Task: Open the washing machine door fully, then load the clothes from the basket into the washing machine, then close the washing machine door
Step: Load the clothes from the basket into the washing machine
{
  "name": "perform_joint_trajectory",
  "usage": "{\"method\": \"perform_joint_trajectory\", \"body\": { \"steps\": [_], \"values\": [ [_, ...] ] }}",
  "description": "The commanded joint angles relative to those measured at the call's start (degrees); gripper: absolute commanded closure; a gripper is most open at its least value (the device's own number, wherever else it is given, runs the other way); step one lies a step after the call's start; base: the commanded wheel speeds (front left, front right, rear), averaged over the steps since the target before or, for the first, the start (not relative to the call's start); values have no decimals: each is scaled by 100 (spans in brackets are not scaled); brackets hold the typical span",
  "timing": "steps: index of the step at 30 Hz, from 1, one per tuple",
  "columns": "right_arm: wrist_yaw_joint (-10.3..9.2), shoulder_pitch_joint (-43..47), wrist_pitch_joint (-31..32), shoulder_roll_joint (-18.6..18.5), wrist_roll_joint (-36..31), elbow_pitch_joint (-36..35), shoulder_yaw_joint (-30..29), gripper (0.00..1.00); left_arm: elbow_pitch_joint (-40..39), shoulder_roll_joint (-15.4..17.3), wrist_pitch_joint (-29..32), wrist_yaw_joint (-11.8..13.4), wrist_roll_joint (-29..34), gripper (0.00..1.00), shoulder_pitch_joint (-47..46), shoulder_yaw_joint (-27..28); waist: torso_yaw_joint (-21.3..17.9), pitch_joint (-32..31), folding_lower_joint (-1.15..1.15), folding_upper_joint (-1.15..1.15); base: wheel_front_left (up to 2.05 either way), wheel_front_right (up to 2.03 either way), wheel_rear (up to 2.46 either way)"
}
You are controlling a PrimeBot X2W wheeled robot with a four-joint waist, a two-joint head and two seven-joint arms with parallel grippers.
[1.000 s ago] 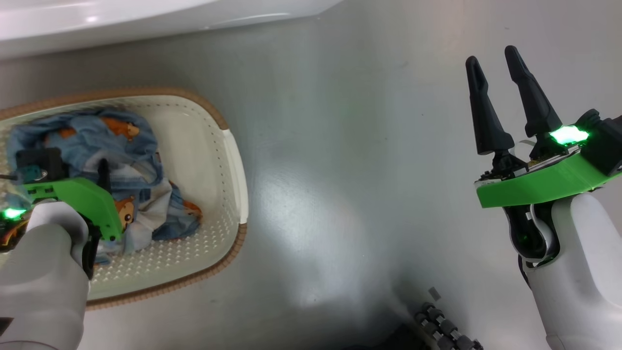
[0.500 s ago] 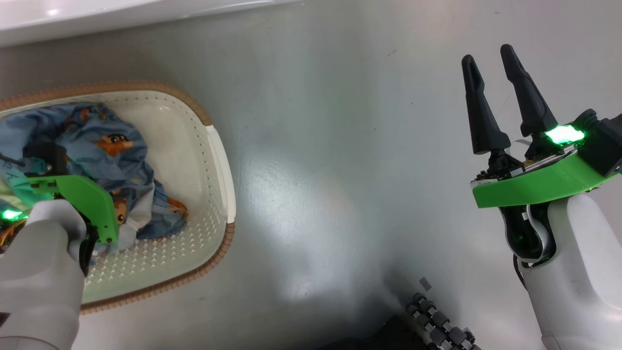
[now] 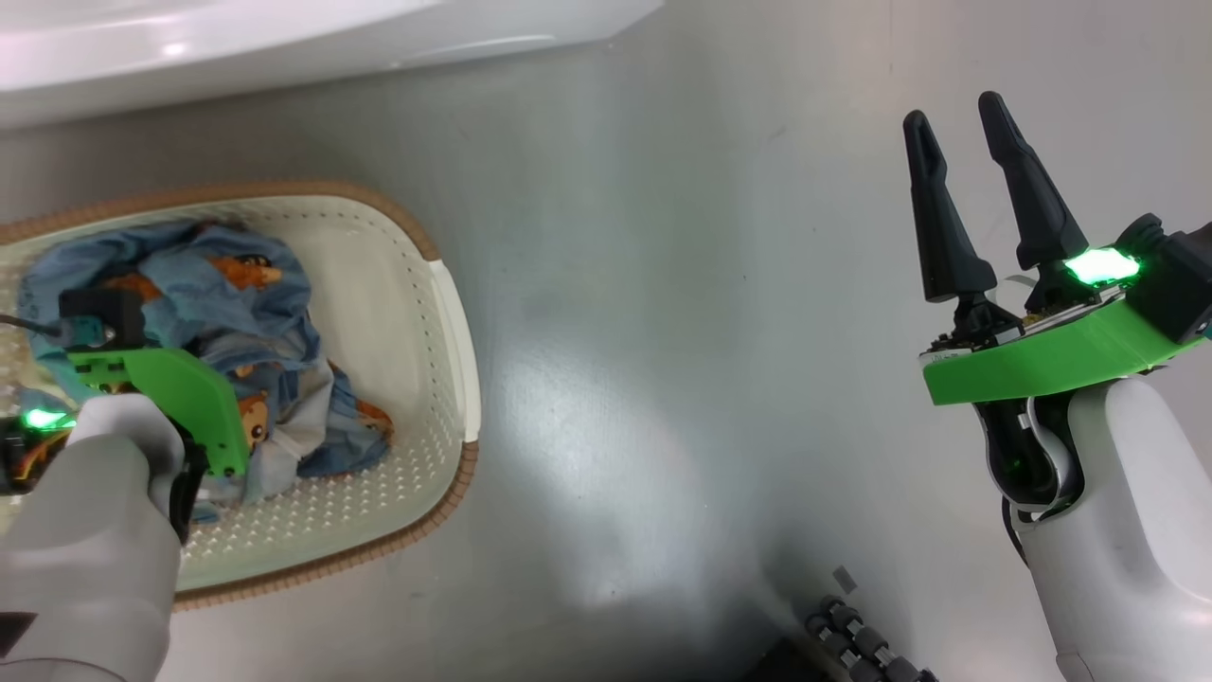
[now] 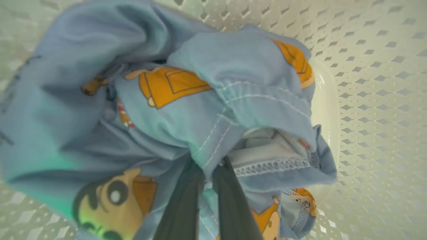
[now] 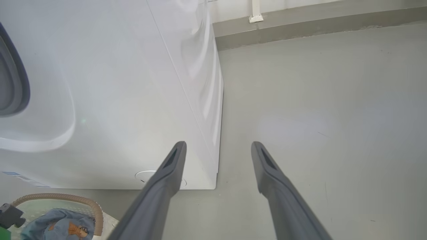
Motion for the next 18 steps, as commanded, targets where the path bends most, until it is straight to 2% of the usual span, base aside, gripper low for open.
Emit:
{"method": "perform_joint_trajectory", "body": {
  "steps": [1,18],
  "values": [
    [9,166,-27,-59,-38,-73,36,0,-17,135,-96,-38,-42,100,240,71,80,-150,0,0,0,0,0],
    [9,452,-27,-207,-16,137,115,0,-15,-56,-897,-240,-138,100,708,-123,427,-1205,0,0,0,0,0]
  ]
}}
